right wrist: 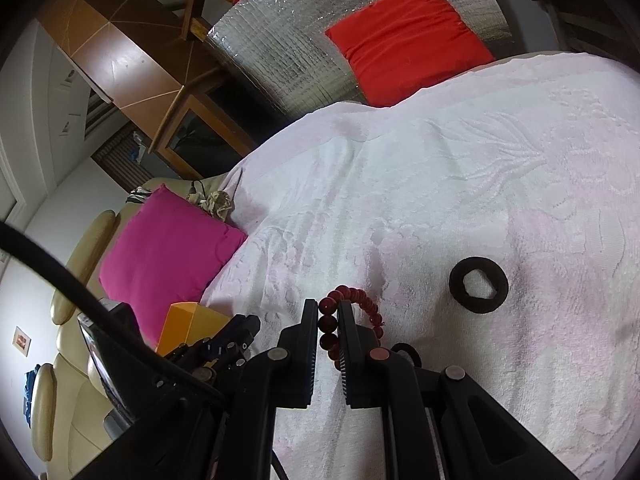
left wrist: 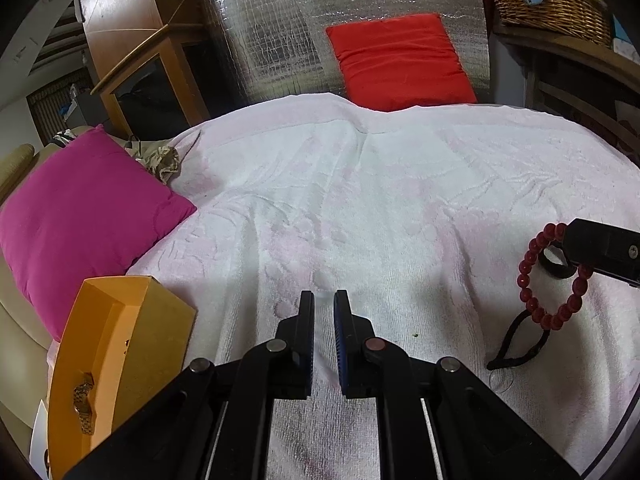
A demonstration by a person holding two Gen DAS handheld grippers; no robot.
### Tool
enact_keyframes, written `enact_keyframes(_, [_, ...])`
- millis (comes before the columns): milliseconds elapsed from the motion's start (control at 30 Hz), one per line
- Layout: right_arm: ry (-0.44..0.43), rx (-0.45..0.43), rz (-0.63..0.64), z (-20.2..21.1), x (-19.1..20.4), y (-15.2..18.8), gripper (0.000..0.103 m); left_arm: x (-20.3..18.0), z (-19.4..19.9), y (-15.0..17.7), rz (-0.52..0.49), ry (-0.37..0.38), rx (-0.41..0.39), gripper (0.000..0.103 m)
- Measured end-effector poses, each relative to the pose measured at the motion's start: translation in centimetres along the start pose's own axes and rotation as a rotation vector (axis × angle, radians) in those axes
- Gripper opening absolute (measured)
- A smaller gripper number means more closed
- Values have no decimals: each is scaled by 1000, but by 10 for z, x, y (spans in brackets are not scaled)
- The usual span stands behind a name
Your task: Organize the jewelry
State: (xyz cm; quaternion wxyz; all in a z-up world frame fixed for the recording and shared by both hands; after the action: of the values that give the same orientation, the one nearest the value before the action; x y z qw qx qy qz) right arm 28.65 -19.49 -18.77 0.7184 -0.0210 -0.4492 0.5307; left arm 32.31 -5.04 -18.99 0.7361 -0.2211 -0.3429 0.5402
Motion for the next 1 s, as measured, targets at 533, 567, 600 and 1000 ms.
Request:
enact_keyframes(533, [1,-17,48,10,21,6,11,14,26,7,51,43,-29,10])
enact_keyframes(567, [2,-22,53,11,22,6,11,17,26,9,55,77,-23,10])
enact_keyframes(600, [5,-29,58,14,23,6,11,20,25,12,62,103,-13,10])
enact_keyframes(1000, [17,-42,10,22,1,-5,11,49,-4,41,111,195,102,14])
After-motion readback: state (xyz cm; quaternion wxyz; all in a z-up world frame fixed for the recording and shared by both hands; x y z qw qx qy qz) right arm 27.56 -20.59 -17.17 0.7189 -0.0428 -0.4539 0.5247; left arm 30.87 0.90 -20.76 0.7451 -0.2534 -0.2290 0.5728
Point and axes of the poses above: each gripper's, at about its wrist camera, not at the fingertips, and z roughly against the way its jaws point, x to its left, y to its underside, the point moved 10 cm from there along -z, roughly the way its jaws point, and after that the axes turned 2 degrees about -z, right-handed, at the moved point
